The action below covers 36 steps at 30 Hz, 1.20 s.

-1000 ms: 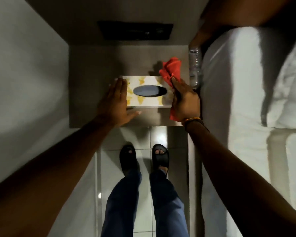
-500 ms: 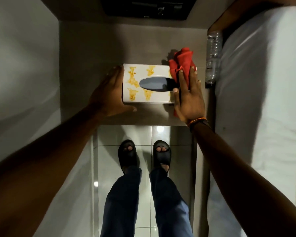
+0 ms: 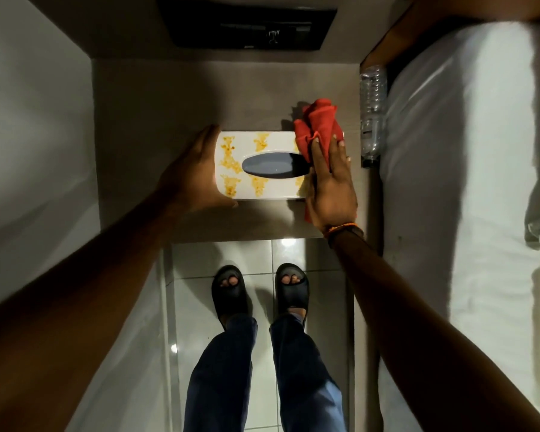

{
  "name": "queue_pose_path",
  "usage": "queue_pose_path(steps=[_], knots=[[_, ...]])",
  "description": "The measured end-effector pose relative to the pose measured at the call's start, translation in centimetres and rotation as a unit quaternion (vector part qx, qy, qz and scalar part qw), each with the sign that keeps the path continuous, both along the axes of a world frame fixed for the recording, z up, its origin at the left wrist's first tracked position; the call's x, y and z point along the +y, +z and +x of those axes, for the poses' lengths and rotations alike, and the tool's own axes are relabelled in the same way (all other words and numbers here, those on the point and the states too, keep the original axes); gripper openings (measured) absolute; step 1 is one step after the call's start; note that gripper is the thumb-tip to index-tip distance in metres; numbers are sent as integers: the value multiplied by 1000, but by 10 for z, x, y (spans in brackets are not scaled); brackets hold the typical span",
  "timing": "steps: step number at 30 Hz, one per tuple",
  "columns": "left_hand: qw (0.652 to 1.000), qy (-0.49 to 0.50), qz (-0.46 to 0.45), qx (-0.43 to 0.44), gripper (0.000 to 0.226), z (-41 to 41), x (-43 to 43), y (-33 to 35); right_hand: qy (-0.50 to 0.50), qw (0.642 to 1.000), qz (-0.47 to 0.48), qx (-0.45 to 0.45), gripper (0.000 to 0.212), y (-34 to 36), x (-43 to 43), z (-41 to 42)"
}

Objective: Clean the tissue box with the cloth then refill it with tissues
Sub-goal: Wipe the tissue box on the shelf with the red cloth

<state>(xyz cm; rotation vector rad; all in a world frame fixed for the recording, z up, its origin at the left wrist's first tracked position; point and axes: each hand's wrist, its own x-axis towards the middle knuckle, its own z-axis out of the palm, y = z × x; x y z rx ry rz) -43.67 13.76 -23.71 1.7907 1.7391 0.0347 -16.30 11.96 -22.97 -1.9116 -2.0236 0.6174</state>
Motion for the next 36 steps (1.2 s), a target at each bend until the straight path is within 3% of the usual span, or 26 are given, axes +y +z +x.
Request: queue_pose_path(steps=[5,11,15,19,24,28,36], knots=[[1000,-12,15,-17,149,1,-1,0,-32,999,-12,-9,69,1,-2,-42],[999,-2,26,-35,146,1,-2,0,55,998,-31,-23,62,-3,-4,-87],[999,-5,29,-31,147,-3,-3,-2,75,996,-30,-28,65,-3,-2,-73],[999,-2,23,-22,147,-2,-3,-4,-16,999,-26,-7,82,-2,4,-32],[999,7,18,-31,147,-2,-5,-5,-63,998,-23,1,77,-2,8,-19],[999,7,11,-31,147,-2,-5,-2,-166,986,-21,21,69,-4,14,-13],[1000,3,10,-22,148,2,-4,2,-138,990,-31,-23,73,-5,12,-38]])
